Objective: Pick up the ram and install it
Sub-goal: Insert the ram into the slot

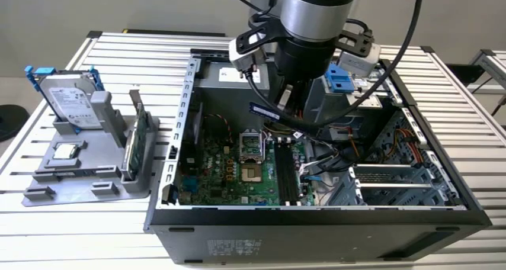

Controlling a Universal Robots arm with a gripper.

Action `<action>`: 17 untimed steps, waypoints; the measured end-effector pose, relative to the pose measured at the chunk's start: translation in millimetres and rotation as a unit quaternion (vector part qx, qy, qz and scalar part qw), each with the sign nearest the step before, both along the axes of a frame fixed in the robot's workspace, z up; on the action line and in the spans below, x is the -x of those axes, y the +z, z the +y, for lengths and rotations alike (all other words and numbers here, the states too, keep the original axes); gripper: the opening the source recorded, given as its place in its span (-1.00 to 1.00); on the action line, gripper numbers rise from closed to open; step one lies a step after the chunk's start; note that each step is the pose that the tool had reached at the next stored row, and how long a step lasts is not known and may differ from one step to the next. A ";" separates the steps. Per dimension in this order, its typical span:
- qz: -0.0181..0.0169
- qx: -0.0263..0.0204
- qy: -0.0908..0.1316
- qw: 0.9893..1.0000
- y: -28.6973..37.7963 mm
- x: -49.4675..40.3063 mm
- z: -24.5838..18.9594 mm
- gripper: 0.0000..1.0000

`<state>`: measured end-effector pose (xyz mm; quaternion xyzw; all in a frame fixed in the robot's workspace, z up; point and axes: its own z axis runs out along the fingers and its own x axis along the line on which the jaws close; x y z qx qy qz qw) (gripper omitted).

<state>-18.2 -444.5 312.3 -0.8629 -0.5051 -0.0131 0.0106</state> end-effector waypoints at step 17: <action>0.000 0.000 -0.073 0.997 0.0 -0.6 -0.3 -1.00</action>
